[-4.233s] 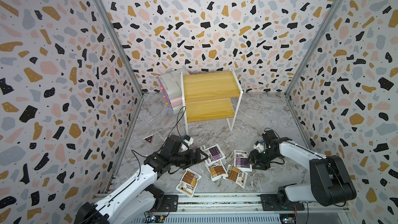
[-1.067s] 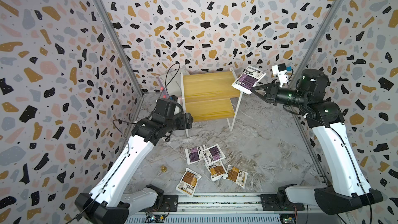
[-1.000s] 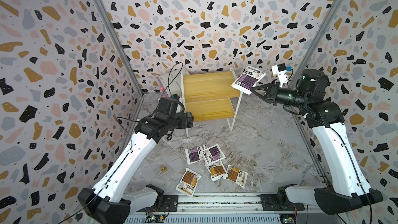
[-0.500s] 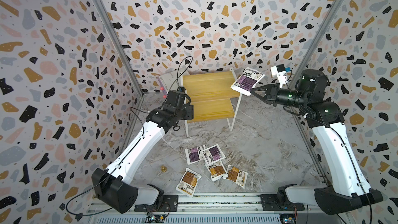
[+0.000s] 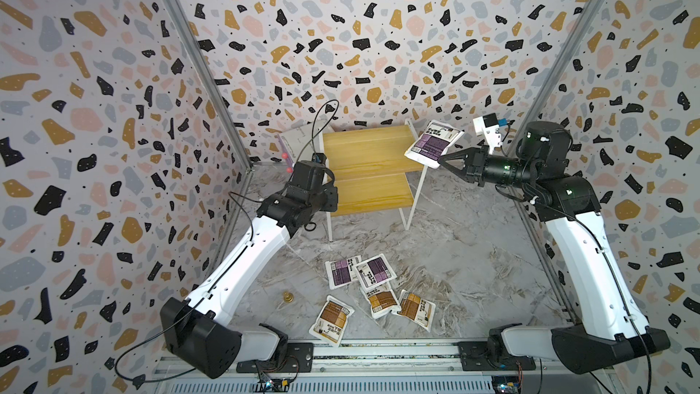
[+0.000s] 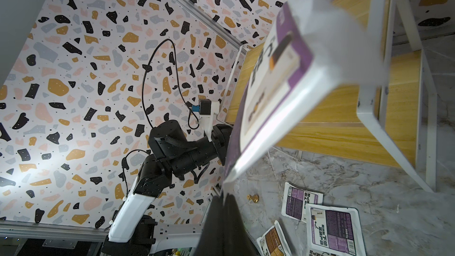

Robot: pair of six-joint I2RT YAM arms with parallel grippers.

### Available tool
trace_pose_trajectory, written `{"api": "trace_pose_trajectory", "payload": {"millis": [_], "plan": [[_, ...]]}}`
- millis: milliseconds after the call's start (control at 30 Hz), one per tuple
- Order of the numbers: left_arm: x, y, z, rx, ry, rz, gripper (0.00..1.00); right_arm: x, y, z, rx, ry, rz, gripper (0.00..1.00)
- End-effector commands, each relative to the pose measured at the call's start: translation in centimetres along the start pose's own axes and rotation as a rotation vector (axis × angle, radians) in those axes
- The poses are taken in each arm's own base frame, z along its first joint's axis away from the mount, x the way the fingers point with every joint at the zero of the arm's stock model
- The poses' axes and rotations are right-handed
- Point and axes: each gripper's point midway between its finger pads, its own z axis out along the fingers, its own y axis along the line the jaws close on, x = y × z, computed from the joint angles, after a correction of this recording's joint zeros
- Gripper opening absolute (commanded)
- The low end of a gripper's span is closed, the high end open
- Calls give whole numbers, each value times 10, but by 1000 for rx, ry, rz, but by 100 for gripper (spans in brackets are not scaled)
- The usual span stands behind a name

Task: Place the bagged coffee beans on the shelf by color
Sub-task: Adjust the shelf at the center of the board.

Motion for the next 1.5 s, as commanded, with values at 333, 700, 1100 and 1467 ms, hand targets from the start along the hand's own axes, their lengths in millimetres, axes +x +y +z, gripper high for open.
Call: {"api": "trace_pose_trajectory", "payload": {"millis": [333,700,1100,1467], "plan": [[16,-49,-17,299,15,67,20,5,24,-17,-29,-32,-57,0],[28,-76,-31,488,52,89,13,2,25,-18,-30,-47,-48,0],[41,-59,-34,403,92,74,18,4,22,-16,-33,-40,-38,0],[47,7,-36,37,86,-27,59,18,22,-23,-6,4,-53,0]]}}
